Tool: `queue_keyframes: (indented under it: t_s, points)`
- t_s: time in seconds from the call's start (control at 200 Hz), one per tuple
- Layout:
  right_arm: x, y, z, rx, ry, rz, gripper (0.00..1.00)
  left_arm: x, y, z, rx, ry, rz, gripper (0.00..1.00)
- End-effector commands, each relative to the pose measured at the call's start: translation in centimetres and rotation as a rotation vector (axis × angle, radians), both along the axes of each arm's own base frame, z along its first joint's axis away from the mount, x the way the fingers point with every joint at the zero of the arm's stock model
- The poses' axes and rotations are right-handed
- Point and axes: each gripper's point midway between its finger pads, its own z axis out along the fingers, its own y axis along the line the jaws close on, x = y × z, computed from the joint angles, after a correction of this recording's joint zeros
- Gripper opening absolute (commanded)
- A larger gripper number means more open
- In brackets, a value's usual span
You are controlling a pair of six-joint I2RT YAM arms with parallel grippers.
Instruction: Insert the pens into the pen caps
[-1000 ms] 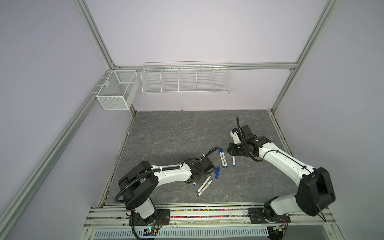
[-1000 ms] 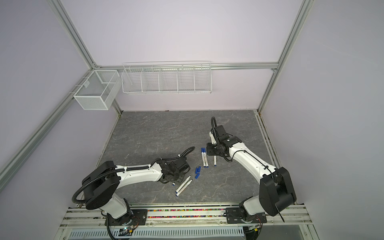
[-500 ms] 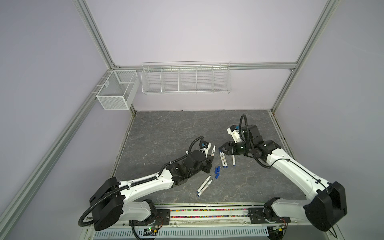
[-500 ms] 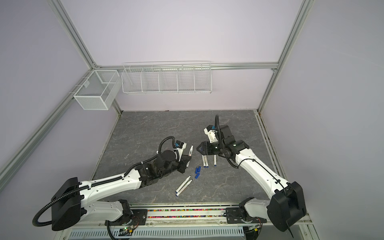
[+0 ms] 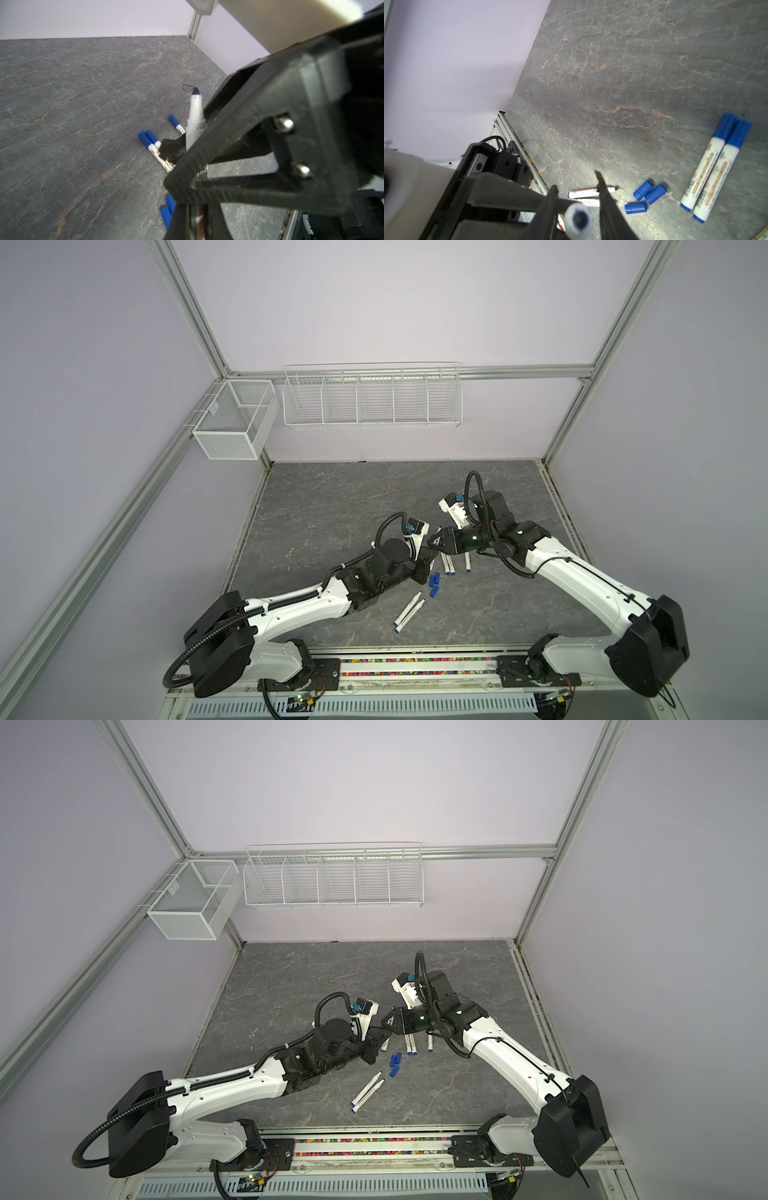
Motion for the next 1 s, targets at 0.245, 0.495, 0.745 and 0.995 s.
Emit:
queue_keyframes:
  t_s: [0.245, 0.495, 0.745, 0.995]
  points:
    - [0.1, -0.1, 0.4, 0.024, 0.005, -0.011, 0.13, -0.1, -0.2, -1.7, 0.026, 0.02, -0.012, 0.15]
    - [0.1, 0.0, 0.5, 0.036, 0.013, -0.009, 0.13, 0.1, -1.5, -2.0, 0.058, 0.021, -0.049, 0.23]
    - [0.2, -0.5, -0.4, 0.013, 0.029, -0.02, 0.12, 0.0, -1.4, -0.5, 0.043, -0.011, -0.056, 0.0]
    - [-0.6, -1.9, -2.7, -0.11, 0.038, -0.022, 0.53, 2.1, 2.3, -0.9, 0.022, 0.013, 0.166, 0.0]
